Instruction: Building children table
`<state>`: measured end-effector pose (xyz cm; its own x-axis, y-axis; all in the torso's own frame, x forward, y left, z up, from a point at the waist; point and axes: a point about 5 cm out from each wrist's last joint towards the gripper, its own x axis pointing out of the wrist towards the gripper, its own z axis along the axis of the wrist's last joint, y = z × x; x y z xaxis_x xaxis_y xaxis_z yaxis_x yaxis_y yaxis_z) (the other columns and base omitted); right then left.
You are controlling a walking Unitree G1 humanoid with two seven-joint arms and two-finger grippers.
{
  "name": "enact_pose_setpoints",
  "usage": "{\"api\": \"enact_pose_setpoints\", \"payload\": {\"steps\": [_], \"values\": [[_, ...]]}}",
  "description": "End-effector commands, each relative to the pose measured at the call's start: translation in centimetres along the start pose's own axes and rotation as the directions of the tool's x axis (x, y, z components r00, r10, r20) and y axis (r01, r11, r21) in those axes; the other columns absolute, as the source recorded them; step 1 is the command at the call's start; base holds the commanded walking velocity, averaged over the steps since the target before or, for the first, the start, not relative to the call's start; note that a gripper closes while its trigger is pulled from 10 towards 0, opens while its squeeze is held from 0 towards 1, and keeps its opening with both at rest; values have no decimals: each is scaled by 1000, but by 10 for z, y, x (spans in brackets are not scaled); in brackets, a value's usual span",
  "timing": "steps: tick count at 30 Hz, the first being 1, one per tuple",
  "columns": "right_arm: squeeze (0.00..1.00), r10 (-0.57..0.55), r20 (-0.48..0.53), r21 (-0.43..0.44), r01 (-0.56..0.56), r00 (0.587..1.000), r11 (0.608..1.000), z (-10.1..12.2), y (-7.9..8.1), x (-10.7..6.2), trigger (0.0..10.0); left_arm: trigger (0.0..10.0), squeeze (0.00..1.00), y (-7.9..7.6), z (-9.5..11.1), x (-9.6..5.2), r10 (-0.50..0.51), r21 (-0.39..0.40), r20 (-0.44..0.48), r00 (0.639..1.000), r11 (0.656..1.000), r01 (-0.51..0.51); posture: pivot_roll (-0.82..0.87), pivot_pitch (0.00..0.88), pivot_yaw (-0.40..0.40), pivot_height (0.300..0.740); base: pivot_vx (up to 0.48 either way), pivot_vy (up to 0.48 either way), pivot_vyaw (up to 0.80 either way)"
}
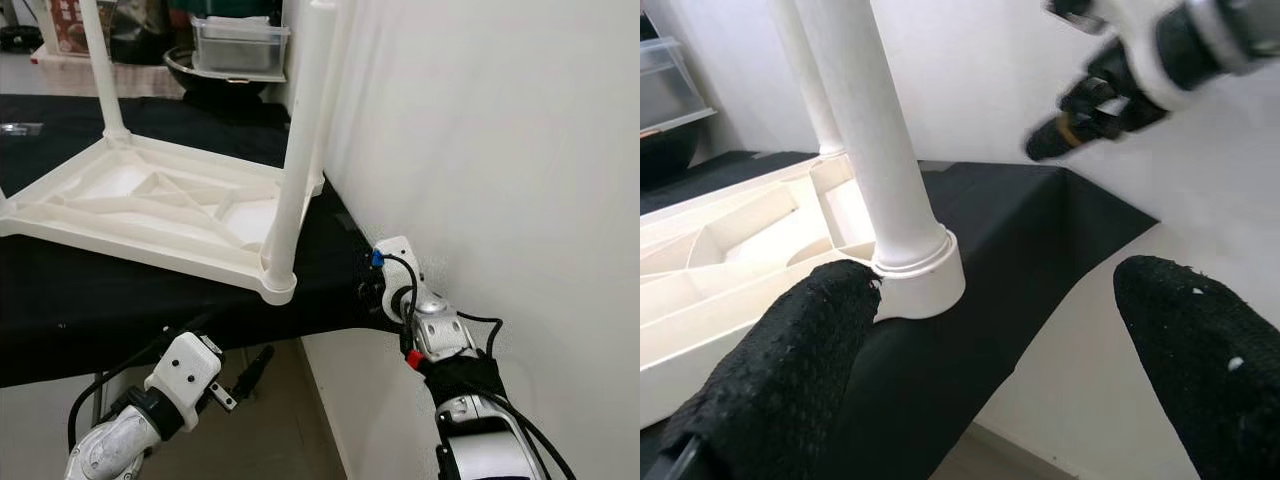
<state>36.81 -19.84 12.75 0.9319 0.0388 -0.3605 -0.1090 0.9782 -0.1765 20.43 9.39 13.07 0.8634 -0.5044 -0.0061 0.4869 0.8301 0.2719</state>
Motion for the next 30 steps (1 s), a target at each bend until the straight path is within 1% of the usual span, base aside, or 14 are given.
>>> {"api": "enact_pose_setpoints", "payload": {"steps": [1,4,7,9,10,11,12,17,22,24,25,27,29,30], "values": [[0,-35,20,1,35,999,999,4,5,2,10000,10000,0,-1,2,-1,-8,-12,-4,1000,1000,8,120,7,-132,740,0,0,0],[0,-45,45,-14,46,998,999,17,38,12,10000,10000,0,1,1,-6,-1,-45,-24,1000,999,0,127,23,-132,740,0,0,0],[0,-66,34,-51,68,997,996,18,45,14,10000,10000,0,1,0,-9,-7,-53,-31,999,999,6,133,29,-138,740,0,0,0],[0,-47,14,-60,48,999,997,18,61,17,10000,10000,0,2,0,-12,6,-51,-39,999,999,-8,139,50,-149,740,0,0,0],[0,-47,14,-60,48,999,997,18,61,17,10000,10000,0,2,0,-12,6,-51,-39,999,999,-8,139,50,-149,740,0,0,0],[0,-48,11,-113,49,999,992,20,73,19,10000,10000,0,3,1,-14,21,-48,-40,999,999,-23,136,60,-150,740,0,0,0],[0,-48,11,-113,49,999,992,20,73,19,10000,10000,0,3,1,-14,21,-48,-40,999,999,-23,136,60,-150,740,0,0,0],[0,-106,43,-210,113,993,971,26,75,20,10000,10000,0,4,4,-15,32,-48,-37,999,998,-34,131,74,-157,740,0,0,0],[0,-92,15,-212,93,996,973,24,78,22,10000,10000,0,2,5,-15,29,-52,-41,999,998,-31,127,84,-159,740,0,0,0],[0,2,-44,-155,-9,999,988,19,91,22,10000,10000,0,4,6,-14,34,-54,-39,999,998,-36,119,98,-158,740,0,0,0],[0,2,-44,-155,-9,999,988,19,91,22,10000,10000,0,4,6,-14,34,-54,-39,999,998,-36,119,98,-158,740,0,0,0],[0,119,-87,-124,-129,989,984,16,110,20,10000,10000,0,7,8,-13,43,-49,-35,998,998,-45,116,107,-155,740,0,0,0],[0,119,-87,-124,-129,989,984,16,110,20,10000,10000,0,7,8,-13,43,-49,-35,998,998,-45,116,107,-155,740,0,0,0],[0,188,-101,-114,-199,977,973,16,123,18,10000,10000,0,9,8,-13,49,-46,-34,998,998,-50,116,108,-155,740,0,0,0]]}}
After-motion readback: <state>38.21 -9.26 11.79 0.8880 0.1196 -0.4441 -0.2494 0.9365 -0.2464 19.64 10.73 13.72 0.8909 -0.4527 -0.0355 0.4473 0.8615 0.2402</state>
